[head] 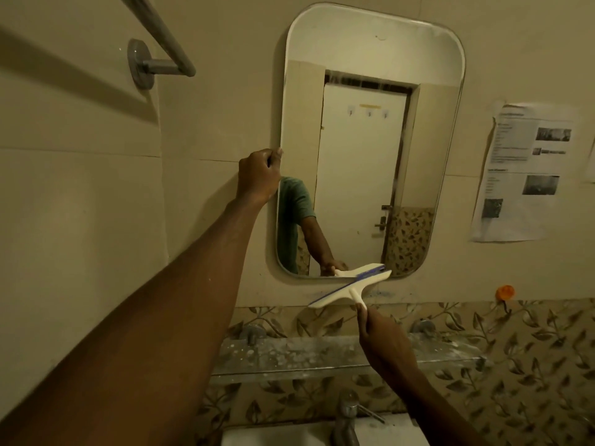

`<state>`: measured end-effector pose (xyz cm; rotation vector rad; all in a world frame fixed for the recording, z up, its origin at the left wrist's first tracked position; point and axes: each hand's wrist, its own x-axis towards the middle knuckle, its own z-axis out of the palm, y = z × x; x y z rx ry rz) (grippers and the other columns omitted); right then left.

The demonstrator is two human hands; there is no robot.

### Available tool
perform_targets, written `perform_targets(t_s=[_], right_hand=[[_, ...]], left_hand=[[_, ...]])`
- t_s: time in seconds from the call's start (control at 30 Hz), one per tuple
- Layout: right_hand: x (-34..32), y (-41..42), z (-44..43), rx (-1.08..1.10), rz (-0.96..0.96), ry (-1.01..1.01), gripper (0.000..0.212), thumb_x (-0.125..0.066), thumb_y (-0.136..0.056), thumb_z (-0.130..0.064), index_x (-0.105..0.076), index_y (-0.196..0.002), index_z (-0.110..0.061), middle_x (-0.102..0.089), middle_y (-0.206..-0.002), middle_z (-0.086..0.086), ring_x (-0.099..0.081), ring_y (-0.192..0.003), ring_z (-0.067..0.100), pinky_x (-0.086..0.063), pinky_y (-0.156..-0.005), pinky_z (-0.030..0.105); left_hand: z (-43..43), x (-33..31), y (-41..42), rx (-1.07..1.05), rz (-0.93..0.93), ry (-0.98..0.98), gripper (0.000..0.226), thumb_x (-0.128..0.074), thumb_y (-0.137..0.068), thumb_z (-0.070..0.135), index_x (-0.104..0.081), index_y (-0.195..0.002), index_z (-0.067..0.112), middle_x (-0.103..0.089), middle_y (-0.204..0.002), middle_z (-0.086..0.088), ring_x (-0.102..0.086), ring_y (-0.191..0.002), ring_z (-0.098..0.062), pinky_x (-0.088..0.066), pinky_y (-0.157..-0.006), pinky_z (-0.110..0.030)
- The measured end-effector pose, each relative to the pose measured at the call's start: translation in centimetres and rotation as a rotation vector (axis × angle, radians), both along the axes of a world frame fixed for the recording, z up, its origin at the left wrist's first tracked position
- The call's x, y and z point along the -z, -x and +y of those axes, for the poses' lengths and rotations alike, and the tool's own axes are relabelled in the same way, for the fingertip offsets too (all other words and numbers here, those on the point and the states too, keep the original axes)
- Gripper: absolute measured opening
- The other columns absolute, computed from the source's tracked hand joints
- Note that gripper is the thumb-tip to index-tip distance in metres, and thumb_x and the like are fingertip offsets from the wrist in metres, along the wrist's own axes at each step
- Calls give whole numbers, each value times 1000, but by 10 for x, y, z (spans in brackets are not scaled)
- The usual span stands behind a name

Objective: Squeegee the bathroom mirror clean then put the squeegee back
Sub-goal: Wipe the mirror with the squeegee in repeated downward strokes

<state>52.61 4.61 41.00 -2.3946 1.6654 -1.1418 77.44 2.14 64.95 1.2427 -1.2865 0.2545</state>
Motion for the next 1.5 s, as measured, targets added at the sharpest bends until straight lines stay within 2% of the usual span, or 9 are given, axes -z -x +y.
perform_targets(t_s=[0.2, 0.57, 0.7, 0.87, 1.03, 1.13, 1.2, 1.37, 1.5], right_hand=[[-32, 25, 2, -6, -59, 109, 32, -31, -102, -36, -48, -78, -22, -49, -53, -6, -43, -40, 7, -27, -37, 16], [-66, 56, -17, -177, -205, 218, 24, -36, -98, -40, -53, -93, -24, -52, -52, -4, -49, -41, 8, -36, -35, 14], [-73, 110, -41, -153, 43, 304, 21, -38, -94, -44, -49, -93, -26, -46, -47, -8, -41, -31, 9, -32, -30, 12], [-97, 141, -65, -33, 451, 338, 29, -43, -92, -42, -56, -103, -18, -19, -44, -18, -15, -26, 0, -3, -30, 8], [-130, 59, -74, -206, 372, 501, 38, -32, -97, -47, -59, -91, -21, -34, -53, -18, -31, -35, -3, -16, -34, 8], [-166, -6, -75, -280, 412, 555, 43, -28, -98, -48, -57, -114, -20, -64, -97, -1, -61, -73, 9, -52, -55, 21], [-184, -11, -73, -264, 479, 601, 47, -25, -98, -48, -55, -121, -20, -63, -112, 5, -64, -89, 18, -56, -63, 28], [-180, 127, -92, -70, 321, 534, 56, -20, -98, -49, -63, -104, -15, -46, -49, -12, -48, -34, 4, -33, -30, 12], [-188, 162, -102, 69, 312, 490, 71, -10, -92, -59, -65, -86, -14, -43, -41, -6, -45, -30, 8, -35, -30, 19]], left_hand=[[-3, 2, 0, -37, -23, 24, 40, -42, -98, 37, -58, -71, 13, -54, -64, -1, -43, -51, -4, -32, -44, -14], [-7, 5, 14, -56, 75, 68, 39, -39, -99, 30, -63, -84, 3, -67, -86, -16, -61, -76, -25, -49, -67, -33], [-3, 5, 18, -64, 103, 46, 39, -38, -100, 30, -63, -92, 1, -67, -94, -18, -62, -85, -27, -48, -70, -31], [-5, 6, 25, -93, 151, 52, 39, -36, -100, 32, -61, -93, 2, -66, -93, -17, -62, -86, -30, -52, -75, -39], [-7, 7, 25, -120, 133, 44, 40, -36, -100, 33, -61, -92, 2, -66, -90, -16, -62, -82, -29, -53, -74, -41], [-7, 7, 23, -125, 127, 15, 37, -37, -100, 34, -57, -82, 8, -64, -82, -11, -57, -71, -21, -45, -60, -30], [-6, 6, 21, -115, 137, 1, 35, -38, -100, 34, -56, -76, 15, -60, -72, -2, -52, -62, -10, -38, -50, -19], [-3, 6, 21, -97, 142, 3, 38, -38, -100, 34, -51, -67, 21, -53, -61, 6, -49, -56, -4, -35, -46, -13], [-7, 7, 23, -111, 146, 3, 36, -37, -100, 35, -57, -80, 14, -59, -71, -2, -55, -65, -13, -43, -57, -25]])
